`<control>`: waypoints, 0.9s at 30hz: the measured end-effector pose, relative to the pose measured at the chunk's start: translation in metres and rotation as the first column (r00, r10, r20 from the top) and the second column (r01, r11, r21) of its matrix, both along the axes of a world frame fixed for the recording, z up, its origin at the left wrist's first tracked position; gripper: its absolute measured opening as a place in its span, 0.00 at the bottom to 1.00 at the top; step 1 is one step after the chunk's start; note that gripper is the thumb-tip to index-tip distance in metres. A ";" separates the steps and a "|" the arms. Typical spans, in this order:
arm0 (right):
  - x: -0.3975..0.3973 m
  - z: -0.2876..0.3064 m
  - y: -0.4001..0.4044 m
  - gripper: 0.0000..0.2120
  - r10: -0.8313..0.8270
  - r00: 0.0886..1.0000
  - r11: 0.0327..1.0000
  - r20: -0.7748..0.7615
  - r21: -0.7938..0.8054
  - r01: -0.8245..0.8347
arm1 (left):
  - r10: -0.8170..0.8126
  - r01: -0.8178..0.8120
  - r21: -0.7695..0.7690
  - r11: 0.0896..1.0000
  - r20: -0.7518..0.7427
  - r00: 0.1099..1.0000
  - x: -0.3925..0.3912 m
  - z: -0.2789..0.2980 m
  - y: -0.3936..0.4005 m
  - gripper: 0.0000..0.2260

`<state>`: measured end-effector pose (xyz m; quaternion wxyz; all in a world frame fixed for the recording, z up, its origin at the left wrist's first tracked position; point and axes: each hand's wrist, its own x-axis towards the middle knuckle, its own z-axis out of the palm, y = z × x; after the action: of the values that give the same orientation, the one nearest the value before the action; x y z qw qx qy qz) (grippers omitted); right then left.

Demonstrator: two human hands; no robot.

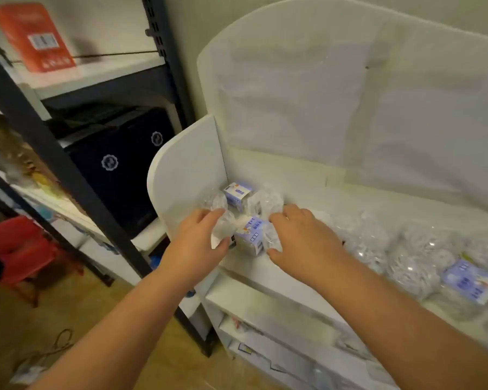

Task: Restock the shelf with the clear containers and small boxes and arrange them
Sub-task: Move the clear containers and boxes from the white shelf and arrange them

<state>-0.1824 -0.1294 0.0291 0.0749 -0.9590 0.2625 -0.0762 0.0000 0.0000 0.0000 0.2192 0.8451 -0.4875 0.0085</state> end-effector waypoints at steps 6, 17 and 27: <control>0.008 -0.010 -0.008 0.21 -0.057 0.994 0.998 -0.097 0.025 0.060 | 0.001 -0.001 0.033 0.999 -0.002 1.000 0.013 -0.016 -0.018 0.25; 0.024 -0.024 0.001 0.17 -0.156 0.988 0.987 0.017 0.050 0.155 | -0.079 0.061 -0.115 0.991 -0.152 0.985 0.033 -0.032 -0.027 0.17; 0.008 -0.011 0.028 0.18 -0.316 0.915 0.944 0.249 0.179 0.277 | -0.113 0.062 -0.197 0.979 -0.260 0.959 0.045 -0.032 -0.028 0.16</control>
<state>-0.1743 -0.1016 0.0182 0.1654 -0.8804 0.3968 -0.2003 0.0452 -0.0276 -0.0318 0.3618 0.7917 -0.4873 -0.0706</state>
